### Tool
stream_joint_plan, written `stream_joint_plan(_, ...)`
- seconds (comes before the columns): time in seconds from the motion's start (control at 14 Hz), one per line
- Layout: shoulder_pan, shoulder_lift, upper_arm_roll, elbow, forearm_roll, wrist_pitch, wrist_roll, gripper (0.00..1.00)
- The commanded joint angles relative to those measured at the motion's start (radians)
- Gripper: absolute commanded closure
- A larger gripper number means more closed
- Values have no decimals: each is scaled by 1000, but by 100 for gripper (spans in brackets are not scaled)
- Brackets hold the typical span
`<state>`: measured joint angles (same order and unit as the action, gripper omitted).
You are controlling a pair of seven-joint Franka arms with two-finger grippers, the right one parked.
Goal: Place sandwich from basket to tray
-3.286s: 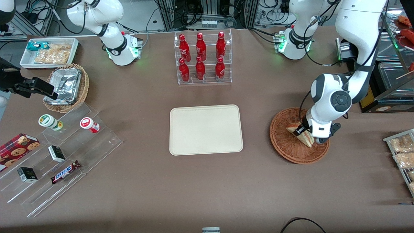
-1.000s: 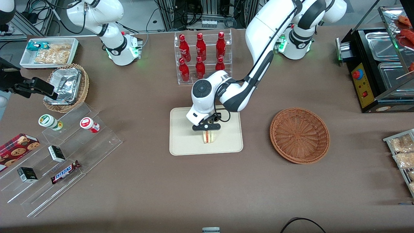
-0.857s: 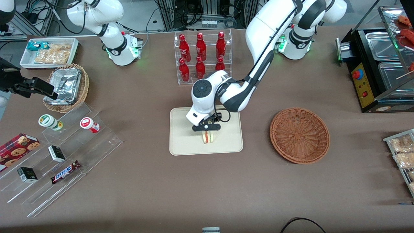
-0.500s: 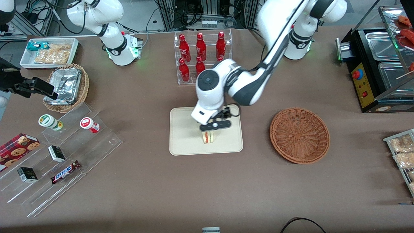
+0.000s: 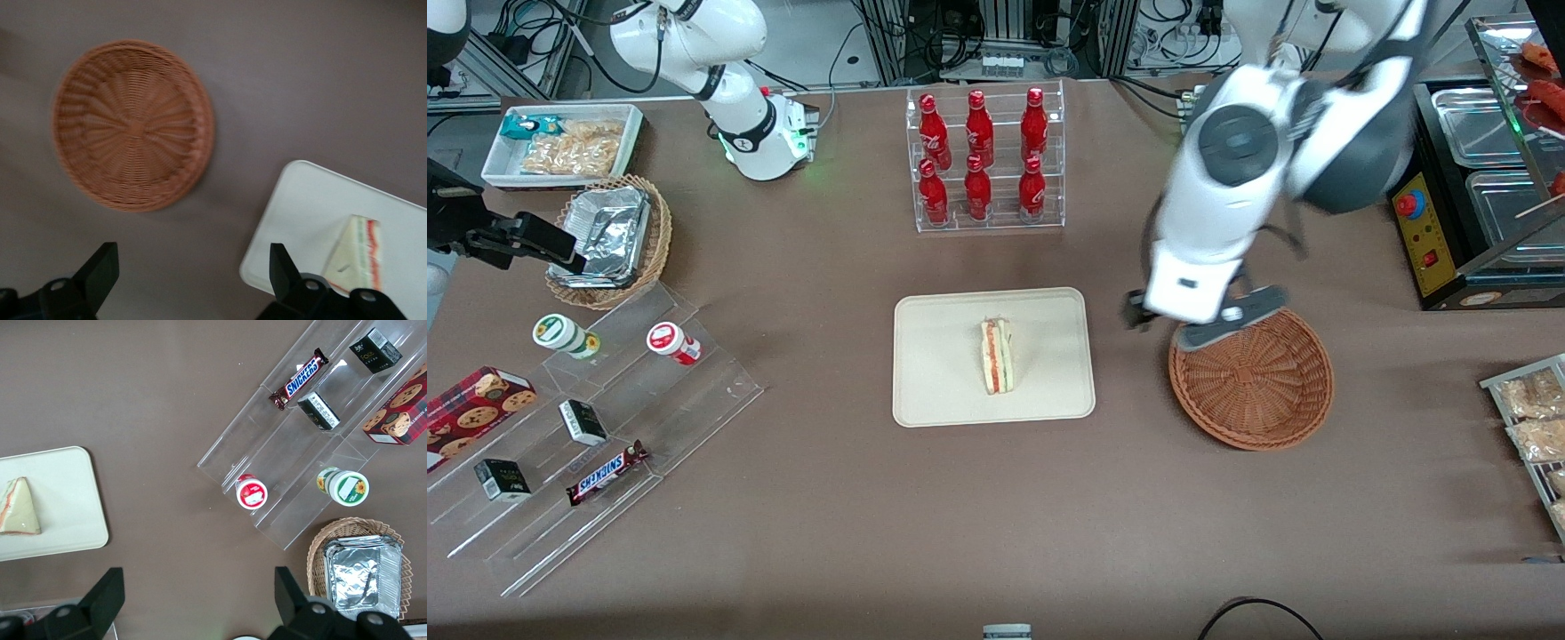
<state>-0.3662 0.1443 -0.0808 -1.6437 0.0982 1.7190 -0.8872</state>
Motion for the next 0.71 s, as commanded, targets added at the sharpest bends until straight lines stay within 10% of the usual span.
stream_joint_plan(0.0, 137, -153, -13, -120, -2, -73, 173, 1)
stream_joint_plan(0.64, 400, -238, -11, -131, -95, -150, 724, 0)
